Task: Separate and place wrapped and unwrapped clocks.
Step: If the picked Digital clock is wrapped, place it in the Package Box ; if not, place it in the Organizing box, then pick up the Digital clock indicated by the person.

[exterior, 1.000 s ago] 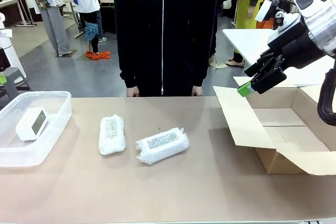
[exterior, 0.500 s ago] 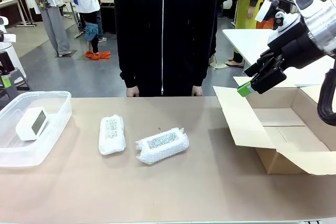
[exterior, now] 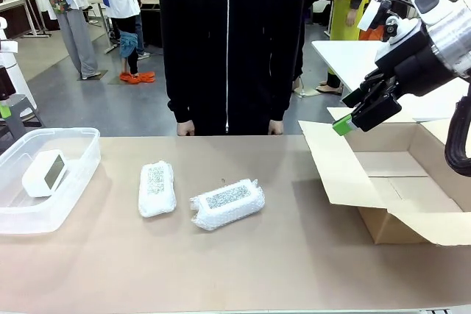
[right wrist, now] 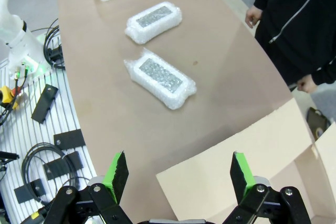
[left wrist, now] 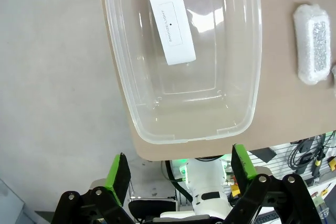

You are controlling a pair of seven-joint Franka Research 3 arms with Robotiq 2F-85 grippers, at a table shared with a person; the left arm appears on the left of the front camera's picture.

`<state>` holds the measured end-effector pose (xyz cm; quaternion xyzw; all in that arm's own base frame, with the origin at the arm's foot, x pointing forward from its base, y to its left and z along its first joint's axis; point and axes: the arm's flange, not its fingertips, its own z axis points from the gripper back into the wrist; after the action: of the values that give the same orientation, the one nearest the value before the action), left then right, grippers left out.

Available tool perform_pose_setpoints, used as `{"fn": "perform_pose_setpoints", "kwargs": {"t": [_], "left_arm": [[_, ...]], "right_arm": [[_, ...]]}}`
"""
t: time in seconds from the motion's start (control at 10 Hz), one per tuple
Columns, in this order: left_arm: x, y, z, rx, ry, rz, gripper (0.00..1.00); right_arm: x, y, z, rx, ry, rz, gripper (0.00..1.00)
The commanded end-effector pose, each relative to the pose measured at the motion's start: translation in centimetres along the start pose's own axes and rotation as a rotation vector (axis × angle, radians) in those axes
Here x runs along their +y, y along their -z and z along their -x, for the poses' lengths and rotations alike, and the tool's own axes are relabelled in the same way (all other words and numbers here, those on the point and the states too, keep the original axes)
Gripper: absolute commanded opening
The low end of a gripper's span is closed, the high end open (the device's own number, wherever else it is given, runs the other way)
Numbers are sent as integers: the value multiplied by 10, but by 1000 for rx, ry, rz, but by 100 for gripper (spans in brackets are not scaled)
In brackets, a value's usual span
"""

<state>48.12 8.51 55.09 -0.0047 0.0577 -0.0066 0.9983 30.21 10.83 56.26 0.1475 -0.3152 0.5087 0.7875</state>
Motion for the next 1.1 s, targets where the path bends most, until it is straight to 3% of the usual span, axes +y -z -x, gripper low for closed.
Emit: {"fn": "perform_pose_setpoints", "kwargs": {"t": [0.0, 0.8, 1.0], "left_arm": [[0, -1, 0, -11, 7, -17, 100], [0, 0, 0, 0, 0, 0, 100], [-48, -19, 1, -174, 294, 167, 100]], "right_arm": [[0, 2, 0, -21, -1, -30, 100], [0, 2, 0, -21, -1, -30, 100], [0, 2, 0, -21, -1, -30, 100]]}}
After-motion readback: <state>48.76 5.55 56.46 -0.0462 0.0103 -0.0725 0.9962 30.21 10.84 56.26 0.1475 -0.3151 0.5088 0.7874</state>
